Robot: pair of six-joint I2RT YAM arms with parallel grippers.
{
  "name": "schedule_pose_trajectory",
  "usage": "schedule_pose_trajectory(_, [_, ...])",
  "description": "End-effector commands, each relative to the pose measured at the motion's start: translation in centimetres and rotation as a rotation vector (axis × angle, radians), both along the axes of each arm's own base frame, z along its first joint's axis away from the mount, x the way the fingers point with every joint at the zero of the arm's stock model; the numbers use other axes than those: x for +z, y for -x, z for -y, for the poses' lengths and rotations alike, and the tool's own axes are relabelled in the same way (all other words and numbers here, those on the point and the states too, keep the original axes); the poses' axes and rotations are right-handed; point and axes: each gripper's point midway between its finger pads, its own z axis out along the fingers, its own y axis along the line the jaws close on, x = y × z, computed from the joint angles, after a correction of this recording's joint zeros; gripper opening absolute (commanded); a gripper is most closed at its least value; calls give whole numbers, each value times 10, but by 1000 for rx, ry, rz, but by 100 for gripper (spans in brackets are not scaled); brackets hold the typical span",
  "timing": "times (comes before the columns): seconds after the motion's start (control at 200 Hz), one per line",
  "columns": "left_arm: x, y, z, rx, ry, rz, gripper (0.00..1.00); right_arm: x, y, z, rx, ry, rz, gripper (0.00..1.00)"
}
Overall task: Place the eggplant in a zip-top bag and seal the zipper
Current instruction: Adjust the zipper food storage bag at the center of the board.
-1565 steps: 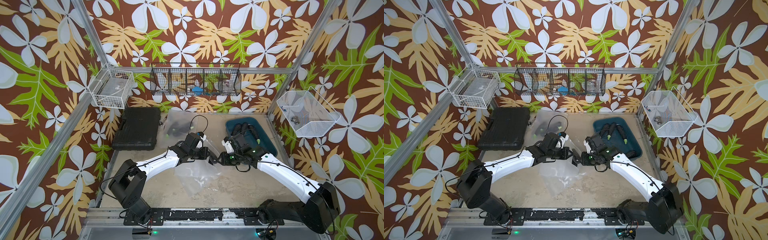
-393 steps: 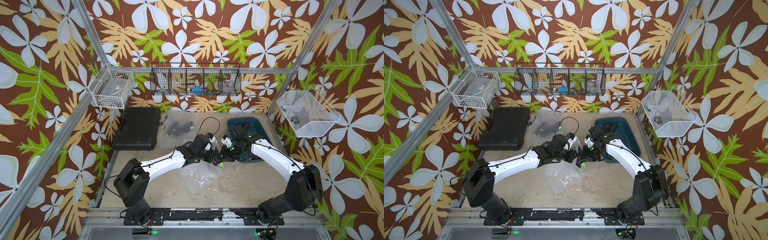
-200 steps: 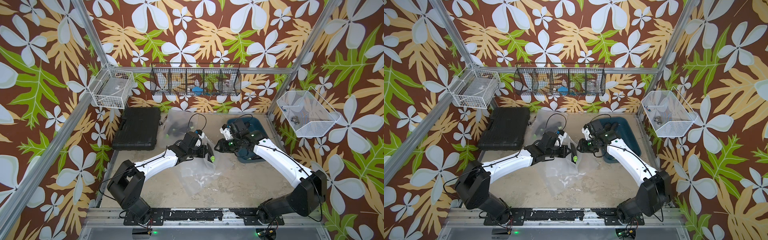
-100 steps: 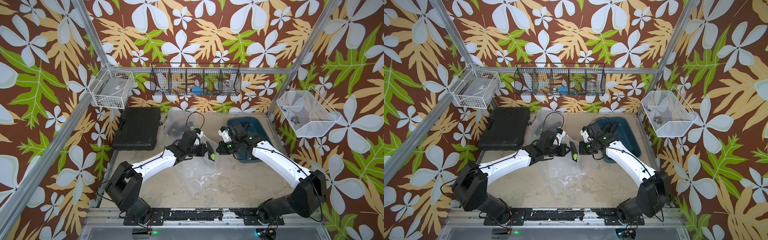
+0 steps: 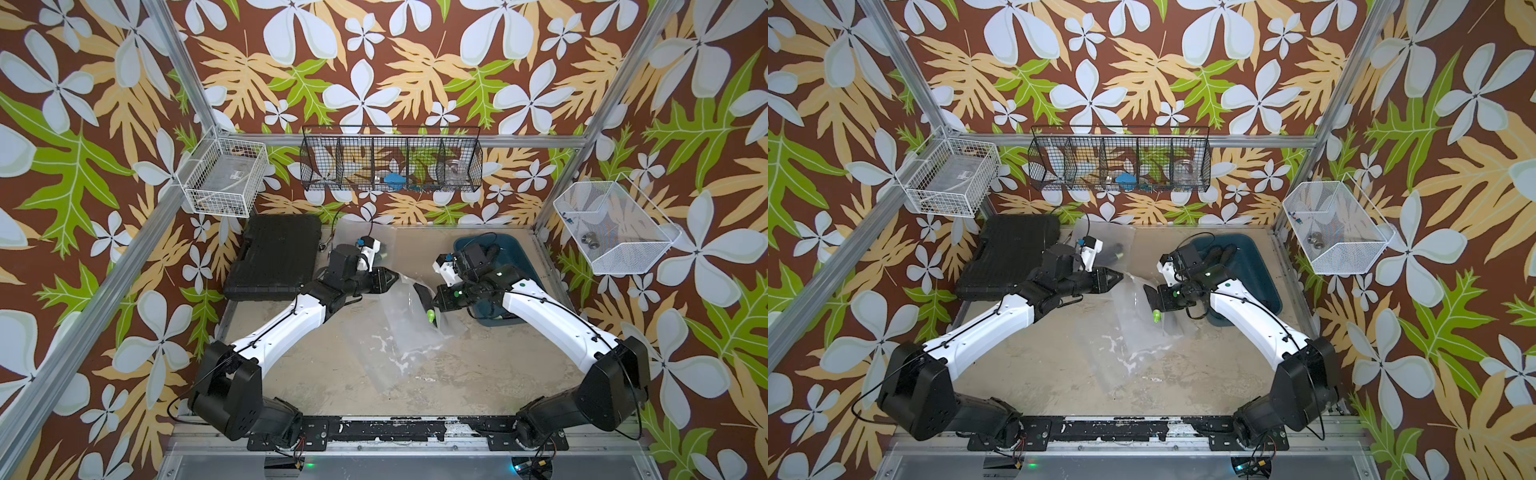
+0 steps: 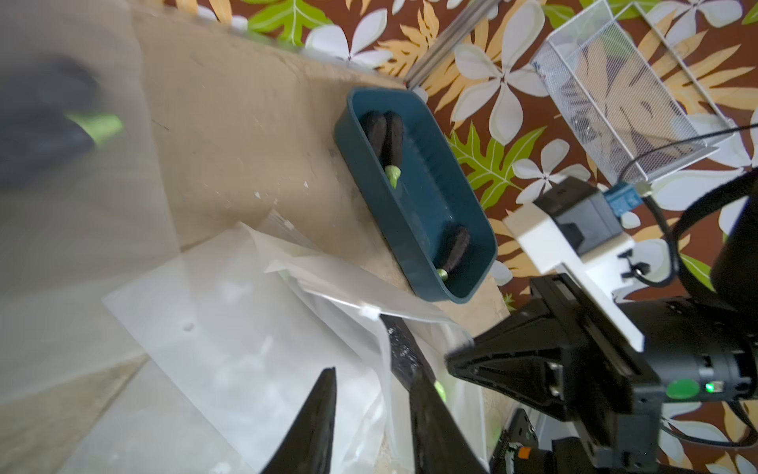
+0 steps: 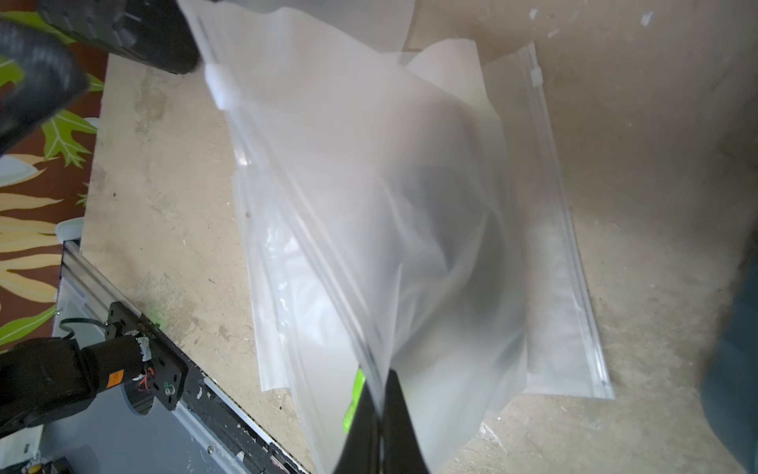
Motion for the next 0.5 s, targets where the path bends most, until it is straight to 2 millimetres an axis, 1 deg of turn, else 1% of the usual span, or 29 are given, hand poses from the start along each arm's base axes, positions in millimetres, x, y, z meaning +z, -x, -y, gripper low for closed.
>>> schedule_pose_trajectory(0.0, [5,-4,-4,-79,-63,117,35,18,4,-8,68,-37,21,0])
schedule_pose_trajectory(0.095, [13,-5,-10,-119,-156,272,40,32,12,-9,114,-46,31,0])
schedule_pose_trajectory(0.155, [20,-3,-15,-137,-210,392,45,40,17,-7,137,-45,44,0])
schedule_pose_trajectory(0.285, [35,2,-20,-202,-251,594,56,48,29,-5,193,-49,53,0])
schedule_pose_trajectory(0.31, [36,1,-21,-210,-257,618,59,49,30,-5,194,-50,56,0])
schedule_pose_trajectory(0.39, [37,1,-18,-269,-244,659,62,51,35,-7,208,-74,58,0])
schedule_pose_trajectory(0.415, [37,2,-16,-295,-229,663,65,52,36,-8,213,-80,57,0])
schedule_pose_trajectory(0.47, [41,9,-8,-361,-193,681,70,51,39,-9,225,-83,58,0])
schedule_pose_trajectory(0.495, [42,11,-6,-386,-182,689,71,50,40,-10,229,-82,57,0])
